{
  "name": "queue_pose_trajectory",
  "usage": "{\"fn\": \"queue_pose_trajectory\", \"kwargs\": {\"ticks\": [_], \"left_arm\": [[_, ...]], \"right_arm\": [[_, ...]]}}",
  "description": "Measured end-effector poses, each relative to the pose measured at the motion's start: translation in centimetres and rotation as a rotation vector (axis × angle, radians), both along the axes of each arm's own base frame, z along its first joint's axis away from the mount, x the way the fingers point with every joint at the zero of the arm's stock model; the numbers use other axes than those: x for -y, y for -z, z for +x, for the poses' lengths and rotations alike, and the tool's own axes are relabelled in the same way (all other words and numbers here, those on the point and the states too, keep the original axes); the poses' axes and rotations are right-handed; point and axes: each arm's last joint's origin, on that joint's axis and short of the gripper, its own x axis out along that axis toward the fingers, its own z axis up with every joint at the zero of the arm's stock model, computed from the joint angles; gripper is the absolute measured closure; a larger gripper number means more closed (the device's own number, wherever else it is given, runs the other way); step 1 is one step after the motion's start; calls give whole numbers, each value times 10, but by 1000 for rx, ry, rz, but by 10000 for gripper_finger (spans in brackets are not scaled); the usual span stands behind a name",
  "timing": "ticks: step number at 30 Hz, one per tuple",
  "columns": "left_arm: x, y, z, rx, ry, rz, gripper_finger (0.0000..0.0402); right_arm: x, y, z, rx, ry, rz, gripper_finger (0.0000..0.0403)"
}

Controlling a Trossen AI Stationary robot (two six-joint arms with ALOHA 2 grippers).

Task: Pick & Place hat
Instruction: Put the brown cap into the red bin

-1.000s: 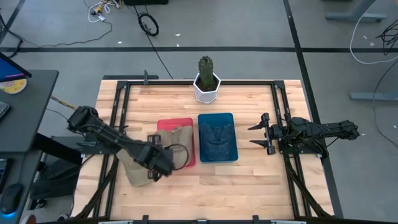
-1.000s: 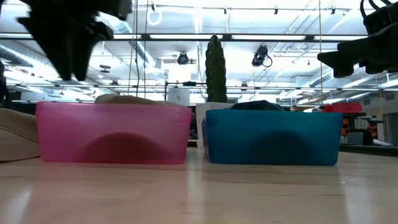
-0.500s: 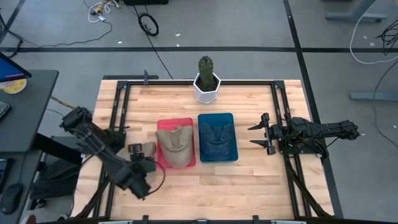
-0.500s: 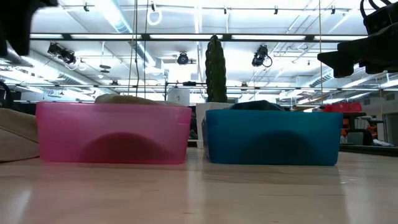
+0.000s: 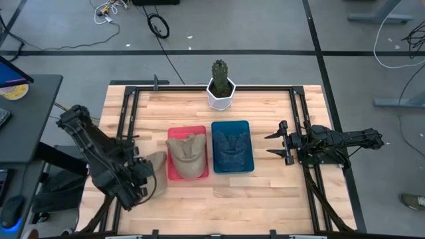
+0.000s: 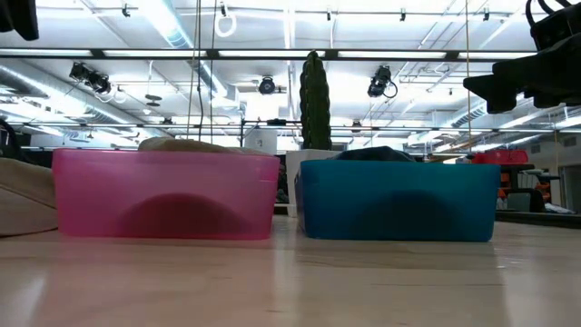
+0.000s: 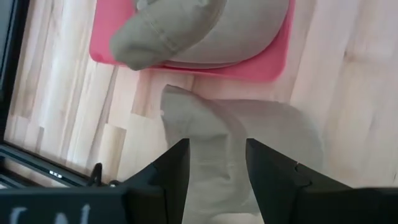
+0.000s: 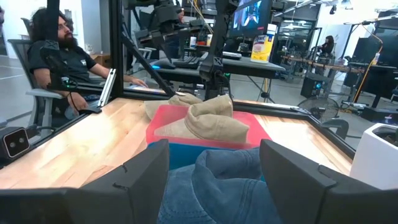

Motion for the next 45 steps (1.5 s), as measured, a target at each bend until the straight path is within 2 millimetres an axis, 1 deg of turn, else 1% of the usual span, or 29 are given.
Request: {"fn": "queue_pose_trajectory", "kwargs": {"ticks": [3, 5, 7, 9, 11, 13, 15, 17, 20, 23, 27, 35, 41, 45], "left_arm": [[-6, -3, -4, -7, 14, 39, 241], [-14, -10, -9, 9, -13, 45, 241], [-23, -15, -16, 65, -22, 18, 241], [-34, -13, -24, 120, -32, -40, 241], [-42, -4, -31, 168, -40, -114, 241], [-46, 11, -35, 183, -39, -207, 241], [-44, 24, -36, 176, -11, -307, 241], [-39, 36, -34, 174, 5, -369, 241], [-37, 50, -32, 145, 12, -343, 241], [-38, 64, -33, 92, 8, -289, 241], [-41, 79, -32, 35, -17, -273, 241], [-43, 95, -23, 29, -15, -350, 241], [-50, 113, -24, -22, -60, -368, 241], [-48, 120, -22, -39, -45, -451, 241]], "right_arm": [[0, 0, 0, 0, 0, 0, 149], [0, 0, 0, 0, 0, 0, 149], [0, 0, 0, -1, 0, 0, 149], [0, 0, 0, 0, 0, 0, 149], [0, 0, 0, 0, 0, 0, 149], [0, 0, 0, 0, 0, 0, 149], [0, 0, 0, 0, 0, 0, 149], [0, 0, 0, 0, 0, 0, 149], [0, 0, 0, 0, 0, 0, 149], [0, 0, 0, 0, 0, 0, 149], [0, 0, 0, 0, 0, 0, 149], [0, 0, 0, 0, 0, 0, 149], [0, 0, 0, 0, 0, 0, 149], [0, 0, 0, 0, 0, 0, 149]]}}
